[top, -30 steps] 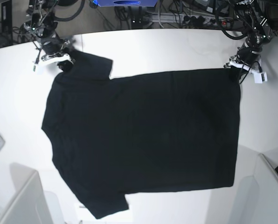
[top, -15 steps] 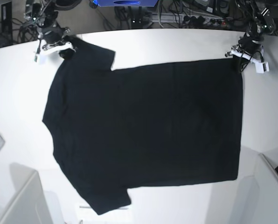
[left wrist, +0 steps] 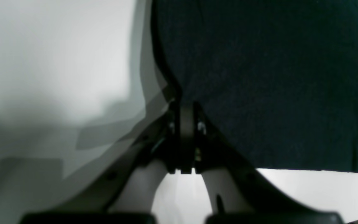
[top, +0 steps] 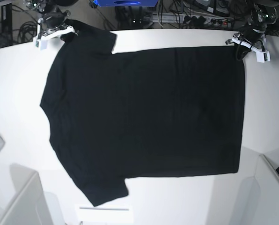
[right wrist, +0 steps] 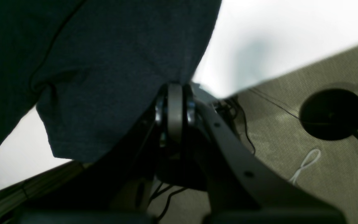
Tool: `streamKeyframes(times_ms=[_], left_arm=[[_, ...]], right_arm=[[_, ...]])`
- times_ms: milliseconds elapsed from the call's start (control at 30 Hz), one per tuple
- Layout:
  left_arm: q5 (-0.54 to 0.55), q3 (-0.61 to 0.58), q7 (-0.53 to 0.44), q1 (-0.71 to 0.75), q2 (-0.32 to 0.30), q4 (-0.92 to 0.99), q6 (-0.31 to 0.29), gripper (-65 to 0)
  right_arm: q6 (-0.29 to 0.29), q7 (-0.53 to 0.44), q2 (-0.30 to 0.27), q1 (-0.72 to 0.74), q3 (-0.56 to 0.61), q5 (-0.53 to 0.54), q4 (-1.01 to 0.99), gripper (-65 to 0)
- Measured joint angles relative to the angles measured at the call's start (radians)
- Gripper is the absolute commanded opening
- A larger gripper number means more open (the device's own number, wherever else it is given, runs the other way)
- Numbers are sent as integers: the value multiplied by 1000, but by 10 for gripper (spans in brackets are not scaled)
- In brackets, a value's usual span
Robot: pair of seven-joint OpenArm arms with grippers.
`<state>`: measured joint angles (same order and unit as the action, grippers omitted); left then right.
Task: Fold the T-shirt properly
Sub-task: 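Lift both shoulder corners and pull the shirt toward the robot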
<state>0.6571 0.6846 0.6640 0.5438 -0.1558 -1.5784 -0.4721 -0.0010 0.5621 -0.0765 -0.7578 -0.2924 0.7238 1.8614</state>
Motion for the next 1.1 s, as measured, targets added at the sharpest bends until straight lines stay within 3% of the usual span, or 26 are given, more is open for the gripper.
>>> streamKeyframes(times_ms=[567, 700, 900, 1033, 1100], left_arm=[[-32, -5, 45, 6, 3, -135, 6, -650], [-28, -6, 48, -12, 3, -135, 48, -650], [-28, -8, 44, -68, 3, -135, 50, -650], [-30, -8, 56, -87, 3, -134, 130, -650], [-31, -8, 54, -108, 2, -134, 137, -650]], right_arm=[[-3, 18, -2, 95, 2, -6, 120, -650], [-3, 19, -3, 122, 2, -6, 122, -650], [-6, 18, -5, 167, 3, -6, 122, -650], [-7, 101, -5, 250, 3, -9, 122, -650], [-8, 146, -5, 295, 3, -15, 122, -650]])
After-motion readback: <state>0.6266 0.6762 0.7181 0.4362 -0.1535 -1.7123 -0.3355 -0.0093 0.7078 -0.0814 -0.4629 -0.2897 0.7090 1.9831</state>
